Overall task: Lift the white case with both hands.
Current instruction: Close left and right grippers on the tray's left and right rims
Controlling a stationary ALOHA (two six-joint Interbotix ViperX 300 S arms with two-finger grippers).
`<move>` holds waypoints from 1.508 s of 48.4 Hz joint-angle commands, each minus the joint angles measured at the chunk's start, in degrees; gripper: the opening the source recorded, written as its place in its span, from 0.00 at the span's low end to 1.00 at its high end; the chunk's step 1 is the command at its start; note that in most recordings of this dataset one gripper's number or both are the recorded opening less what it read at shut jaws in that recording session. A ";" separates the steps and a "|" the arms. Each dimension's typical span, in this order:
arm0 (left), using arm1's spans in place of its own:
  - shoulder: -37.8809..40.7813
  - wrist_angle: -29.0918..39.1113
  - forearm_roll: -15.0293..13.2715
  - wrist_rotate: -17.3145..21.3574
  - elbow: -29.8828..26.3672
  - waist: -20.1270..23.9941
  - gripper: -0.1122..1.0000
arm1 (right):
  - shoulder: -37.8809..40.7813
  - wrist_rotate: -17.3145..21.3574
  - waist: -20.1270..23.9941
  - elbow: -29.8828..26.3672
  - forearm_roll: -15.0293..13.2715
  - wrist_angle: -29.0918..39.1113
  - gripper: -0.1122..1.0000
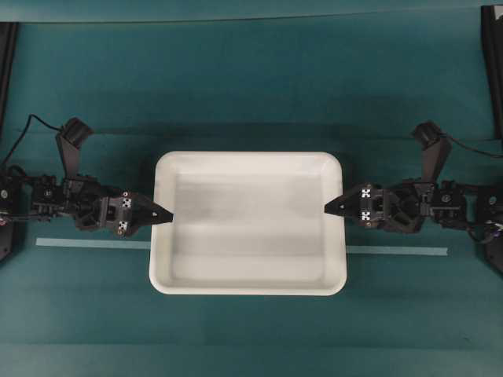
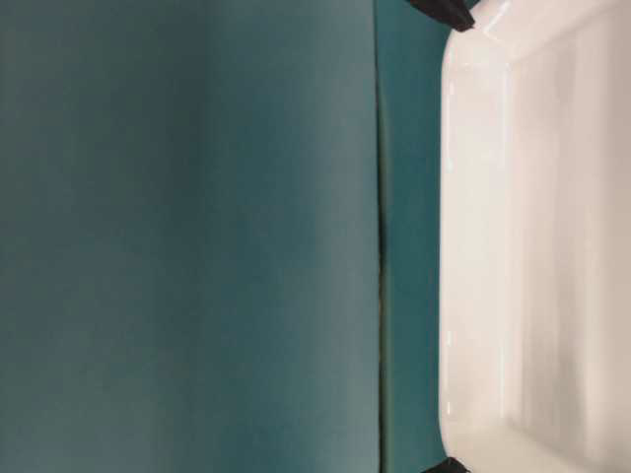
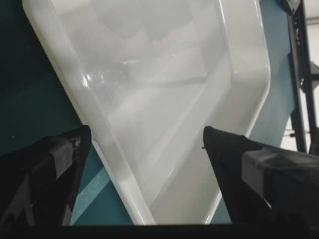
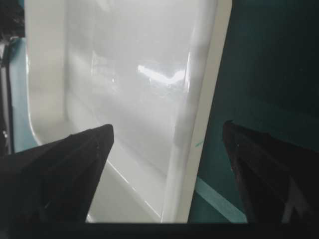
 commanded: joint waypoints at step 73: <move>-0.18 7.73 0.09 0.00 -1.58 -0.35 0.20 | 3.43 5.19 1.76 -3.08 0.26 7.29 0.21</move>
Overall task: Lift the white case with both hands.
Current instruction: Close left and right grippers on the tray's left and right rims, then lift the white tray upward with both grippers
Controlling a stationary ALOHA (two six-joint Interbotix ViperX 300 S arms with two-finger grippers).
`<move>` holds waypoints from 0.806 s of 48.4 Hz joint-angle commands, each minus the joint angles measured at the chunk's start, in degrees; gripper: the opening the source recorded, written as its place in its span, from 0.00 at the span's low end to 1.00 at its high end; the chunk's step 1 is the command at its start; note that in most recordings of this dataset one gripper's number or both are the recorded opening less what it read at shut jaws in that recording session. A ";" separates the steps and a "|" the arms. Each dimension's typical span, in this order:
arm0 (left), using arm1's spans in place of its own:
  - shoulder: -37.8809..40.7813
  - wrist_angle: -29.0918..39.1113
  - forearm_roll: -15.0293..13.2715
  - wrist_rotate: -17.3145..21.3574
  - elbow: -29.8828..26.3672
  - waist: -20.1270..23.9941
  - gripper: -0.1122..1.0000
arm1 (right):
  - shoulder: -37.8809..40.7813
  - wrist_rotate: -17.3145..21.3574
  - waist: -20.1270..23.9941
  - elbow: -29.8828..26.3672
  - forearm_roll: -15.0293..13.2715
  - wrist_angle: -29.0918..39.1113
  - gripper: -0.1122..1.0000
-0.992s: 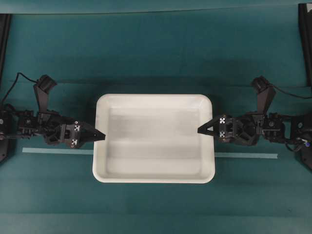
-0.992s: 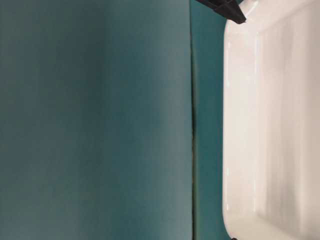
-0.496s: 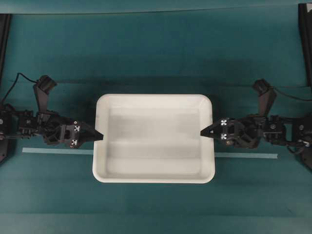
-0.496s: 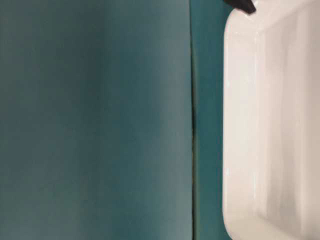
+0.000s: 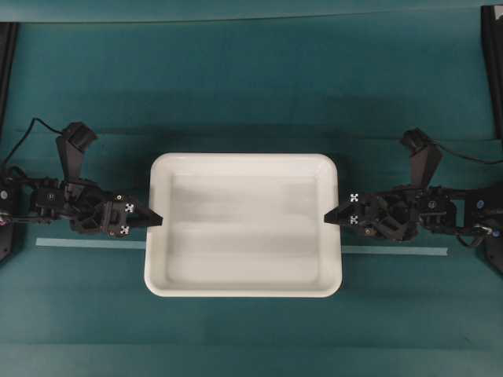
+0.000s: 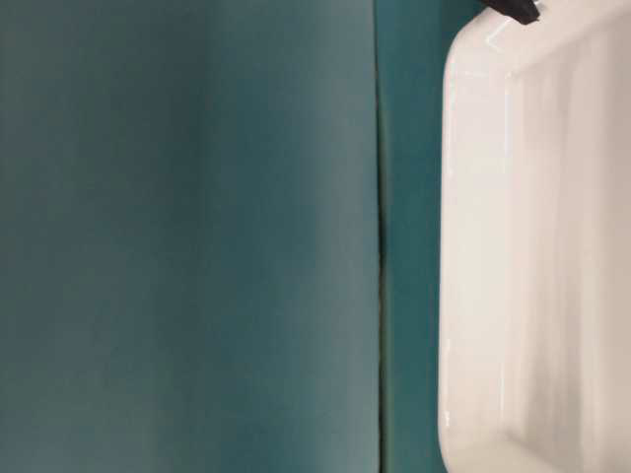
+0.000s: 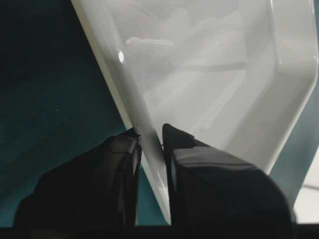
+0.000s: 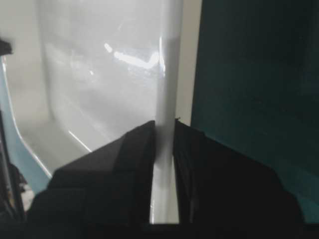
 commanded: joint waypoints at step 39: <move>-1.41 3.43 0.18 -2.55 -5.01 0.70 0.20 | -4.13 1.85 -0.35 -0.53 0.09 6.24 0.21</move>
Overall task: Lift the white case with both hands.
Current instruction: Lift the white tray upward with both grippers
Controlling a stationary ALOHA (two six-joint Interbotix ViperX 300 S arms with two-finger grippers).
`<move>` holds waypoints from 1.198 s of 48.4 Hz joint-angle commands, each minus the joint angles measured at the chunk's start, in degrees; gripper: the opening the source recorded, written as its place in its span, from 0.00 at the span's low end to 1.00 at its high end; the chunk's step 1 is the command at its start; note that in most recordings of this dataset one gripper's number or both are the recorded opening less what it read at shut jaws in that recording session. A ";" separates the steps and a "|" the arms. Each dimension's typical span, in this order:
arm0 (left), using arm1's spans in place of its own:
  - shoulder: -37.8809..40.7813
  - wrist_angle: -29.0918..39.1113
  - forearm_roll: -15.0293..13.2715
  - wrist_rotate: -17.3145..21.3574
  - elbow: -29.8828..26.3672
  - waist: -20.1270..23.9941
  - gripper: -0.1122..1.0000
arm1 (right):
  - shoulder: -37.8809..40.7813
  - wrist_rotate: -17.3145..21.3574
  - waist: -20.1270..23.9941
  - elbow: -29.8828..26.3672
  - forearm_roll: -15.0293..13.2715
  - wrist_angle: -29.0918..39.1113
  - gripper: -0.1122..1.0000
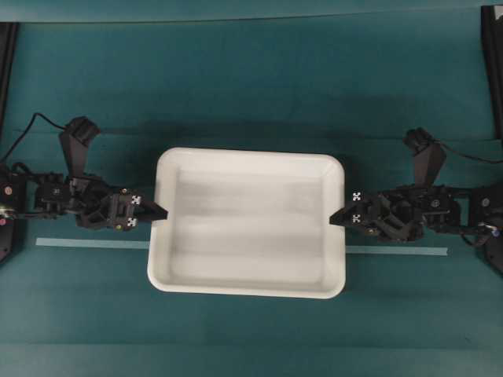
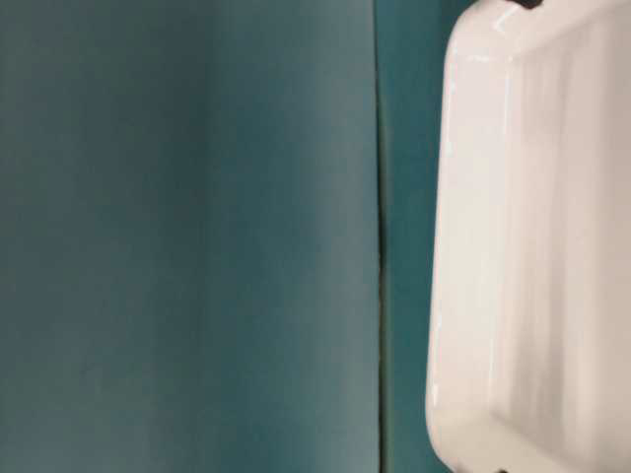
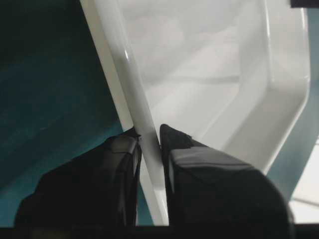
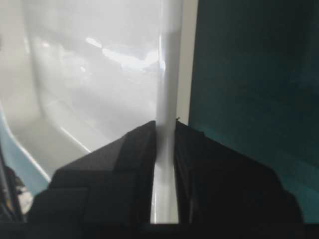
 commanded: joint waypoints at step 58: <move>-23.55 27.51 0.09 -3.52 -10.81 -0.44 0.19 | -30.59 -1.76 -6.06 -9.05 -1.32 37.44 0.21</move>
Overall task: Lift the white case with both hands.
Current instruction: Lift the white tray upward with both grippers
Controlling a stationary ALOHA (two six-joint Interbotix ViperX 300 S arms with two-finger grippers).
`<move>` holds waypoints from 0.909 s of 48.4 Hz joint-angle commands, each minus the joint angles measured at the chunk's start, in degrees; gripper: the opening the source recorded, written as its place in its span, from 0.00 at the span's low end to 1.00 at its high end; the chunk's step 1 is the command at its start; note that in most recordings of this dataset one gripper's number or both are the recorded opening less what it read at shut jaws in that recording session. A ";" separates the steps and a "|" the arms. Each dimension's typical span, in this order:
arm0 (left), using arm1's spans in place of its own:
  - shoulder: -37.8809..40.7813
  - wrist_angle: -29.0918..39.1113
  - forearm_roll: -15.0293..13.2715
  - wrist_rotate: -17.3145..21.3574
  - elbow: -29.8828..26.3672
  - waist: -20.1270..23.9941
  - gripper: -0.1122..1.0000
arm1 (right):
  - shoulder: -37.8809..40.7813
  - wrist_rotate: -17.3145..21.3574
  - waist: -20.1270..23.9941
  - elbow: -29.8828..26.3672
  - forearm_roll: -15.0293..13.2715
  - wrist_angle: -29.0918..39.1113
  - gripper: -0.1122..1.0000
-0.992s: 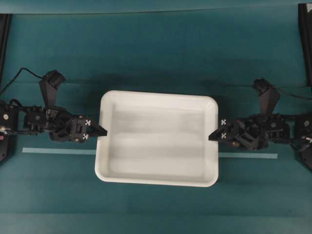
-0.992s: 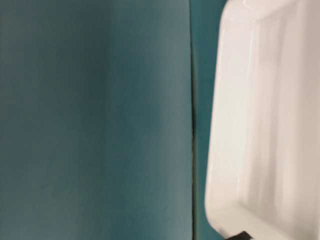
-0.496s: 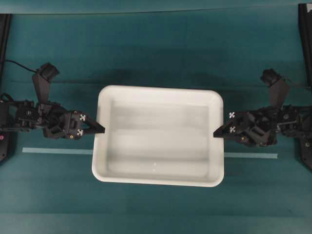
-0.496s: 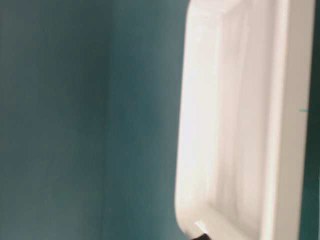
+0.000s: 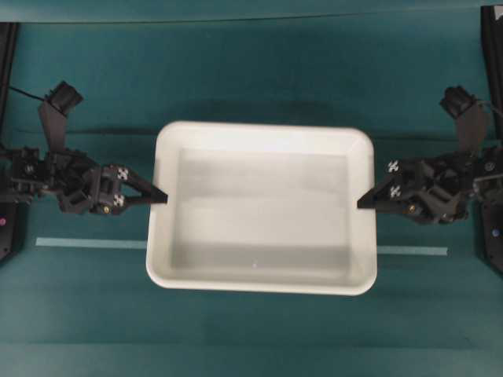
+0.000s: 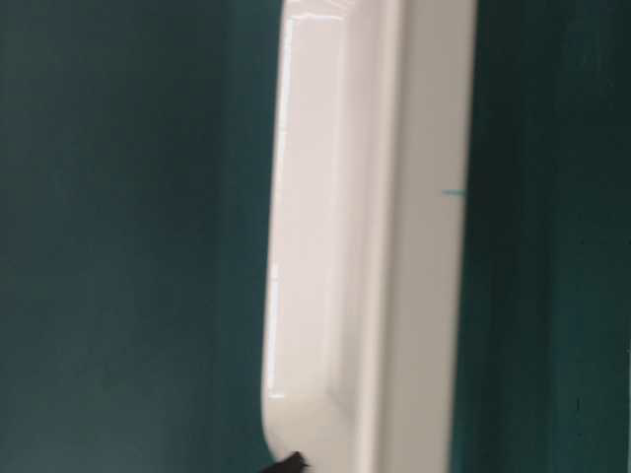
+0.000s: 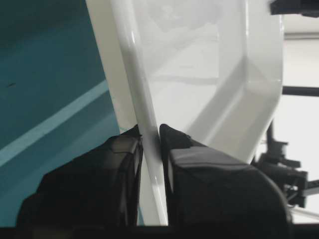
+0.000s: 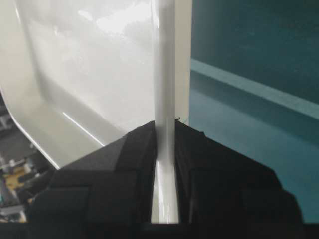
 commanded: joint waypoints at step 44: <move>-8.61 9.93 0.09 -1.67 -10.90 0.44 0.18 | -10.63 1.58 -1.32 -12.83 -0.26 15.03 0.21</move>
